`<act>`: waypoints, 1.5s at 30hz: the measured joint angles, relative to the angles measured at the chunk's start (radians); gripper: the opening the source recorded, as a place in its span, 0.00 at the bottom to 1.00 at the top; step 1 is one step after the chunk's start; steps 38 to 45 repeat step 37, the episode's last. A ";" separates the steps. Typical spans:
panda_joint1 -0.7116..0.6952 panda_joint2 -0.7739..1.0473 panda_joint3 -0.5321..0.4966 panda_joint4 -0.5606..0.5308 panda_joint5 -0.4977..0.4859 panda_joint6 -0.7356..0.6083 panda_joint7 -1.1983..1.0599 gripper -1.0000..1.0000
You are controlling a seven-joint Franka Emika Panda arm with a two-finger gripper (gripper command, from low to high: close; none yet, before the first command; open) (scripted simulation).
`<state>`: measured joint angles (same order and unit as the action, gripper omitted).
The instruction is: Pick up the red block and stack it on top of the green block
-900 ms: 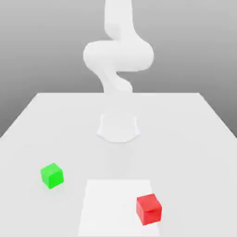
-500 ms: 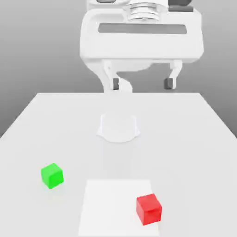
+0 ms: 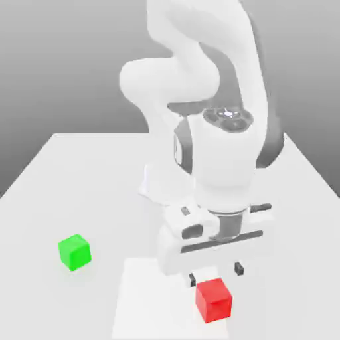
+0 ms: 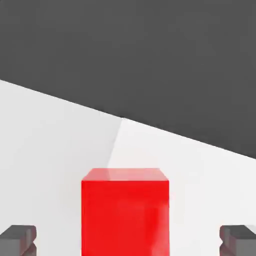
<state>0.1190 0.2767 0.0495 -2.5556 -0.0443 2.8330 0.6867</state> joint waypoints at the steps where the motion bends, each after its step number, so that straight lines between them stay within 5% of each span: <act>1: 0.004 0.036 -0.005 0.005 -0.005 0.030 0.003 0.50; 2: 0.007 0.058 -0.009 0.008 -0.008 0.049 0.006 0.00; 9: 0.006 0.057 -0.008 0.008 -0.010 0.047 0.007 0.00; 15: -0.020 -0.132 -0.008 -0.030 0.018 -0.103 -0.008 0.00; 26: -0.466 -0.420 -0.262 -0.258 -0.046 -0.159 0.142 0.00; 34: -0.497 -0.224 -0.280 -0.280 0.100 0.053 0.053 0.00; 35: -0.501 -0.206 -0.273 -0.279 0.115 0.070 0.043 1.00; 45: -0.501 -0.206 -0.273 -0.279 0.115 0.070 0.043 1.00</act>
